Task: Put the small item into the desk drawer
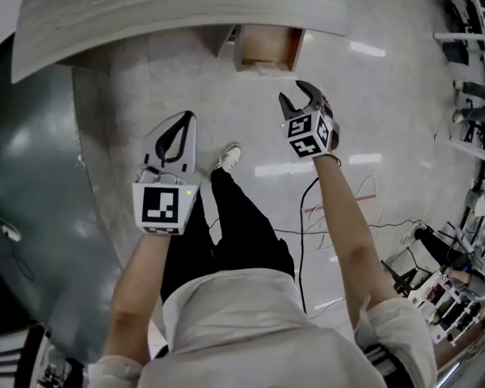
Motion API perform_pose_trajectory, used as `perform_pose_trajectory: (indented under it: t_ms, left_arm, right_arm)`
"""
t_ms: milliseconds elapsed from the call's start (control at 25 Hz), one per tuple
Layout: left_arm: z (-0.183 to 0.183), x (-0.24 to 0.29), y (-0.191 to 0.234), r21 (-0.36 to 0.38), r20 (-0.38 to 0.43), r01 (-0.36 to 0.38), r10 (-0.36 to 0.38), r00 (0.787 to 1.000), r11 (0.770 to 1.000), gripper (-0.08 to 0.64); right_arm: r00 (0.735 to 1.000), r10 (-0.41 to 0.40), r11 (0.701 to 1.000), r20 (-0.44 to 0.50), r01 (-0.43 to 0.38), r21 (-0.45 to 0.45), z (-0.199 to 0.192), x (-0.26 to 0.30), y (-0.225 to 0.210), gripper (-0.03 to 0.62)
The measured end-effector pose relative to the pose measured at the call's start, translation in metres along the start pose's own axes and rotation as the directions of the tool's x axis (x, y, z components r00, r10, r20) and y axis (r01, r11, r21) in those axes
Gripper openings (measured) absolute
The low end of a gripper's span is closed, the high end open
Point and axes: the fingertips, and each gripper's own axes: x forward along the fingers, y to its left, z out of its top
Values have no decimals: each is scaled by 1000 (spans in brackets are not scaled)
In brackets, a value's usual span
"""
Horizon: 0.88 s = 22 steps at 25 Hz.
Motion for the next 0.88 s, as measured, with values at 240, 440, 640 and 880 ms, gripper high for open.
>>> perform_pose_trajectory:
  t_ms: [240,440,640,880]
  left_arm:
    - [45,-39,-7,30,27,31,-32,999,999,18]
    - [86,-72,-17,71,79,42,-47,996,997,18]
    - [118,-106,-24,111,127,34,-48,991,993,18]
    - [143,-128,-29,139,169,28,-52,984,990,18]
  right_arm:
    - [993,-70,961,93,42,273,35,-78,-8,195]
    - [977,-101,884,186,2,468,56,-147,-10,149]
    - [946,-171,845,274,-2,534,74,-205,-21,114]
    - [908,-250,815,336,10,579,86,-257,-40,98]
